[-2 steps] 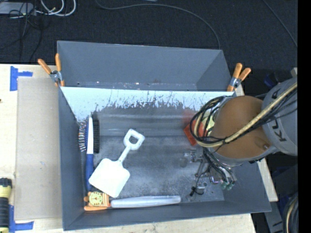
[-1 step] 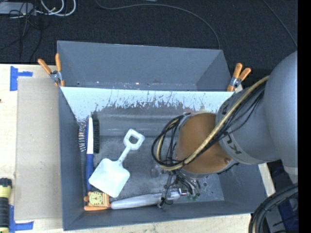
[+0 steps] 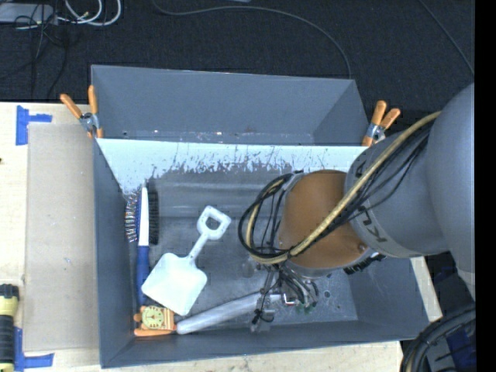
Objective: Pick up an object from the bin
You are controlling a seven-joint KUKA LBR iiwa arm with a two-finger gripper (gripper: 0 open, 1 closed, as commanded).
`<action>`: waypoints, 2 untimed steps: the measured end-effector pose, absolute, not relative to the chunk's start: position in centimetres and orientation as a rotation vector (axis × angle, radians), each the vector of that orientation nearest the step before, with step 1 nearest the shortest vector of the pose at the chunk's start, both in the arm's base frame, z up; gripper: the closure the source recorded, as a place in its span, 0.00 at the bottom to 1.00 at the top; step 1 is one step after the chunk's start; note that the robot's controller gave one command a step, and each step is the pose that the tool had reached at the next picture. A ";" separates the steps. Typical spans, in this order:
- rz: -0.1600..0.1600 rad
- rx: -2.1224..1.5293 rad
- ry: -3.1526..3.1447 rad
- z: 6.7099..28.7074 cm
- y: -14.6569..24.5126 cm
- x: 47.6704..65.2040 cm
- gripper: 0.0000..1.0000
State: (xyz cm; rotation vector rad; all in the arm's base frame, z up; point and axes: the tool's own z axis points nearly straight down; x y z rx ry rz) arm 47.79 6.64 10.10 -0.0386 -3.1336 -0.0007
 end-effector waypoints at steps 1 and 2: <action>-0.002 0.200 -3.129 10.2 8.7 47.3 0.00; -0.004 0.041 -3.149 7.1 12.4 47.4 0.00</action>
Offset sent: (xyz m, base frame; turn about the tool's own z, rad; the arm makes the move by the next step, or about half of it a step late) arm -0.0087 0.0563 -0.0310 -0.0511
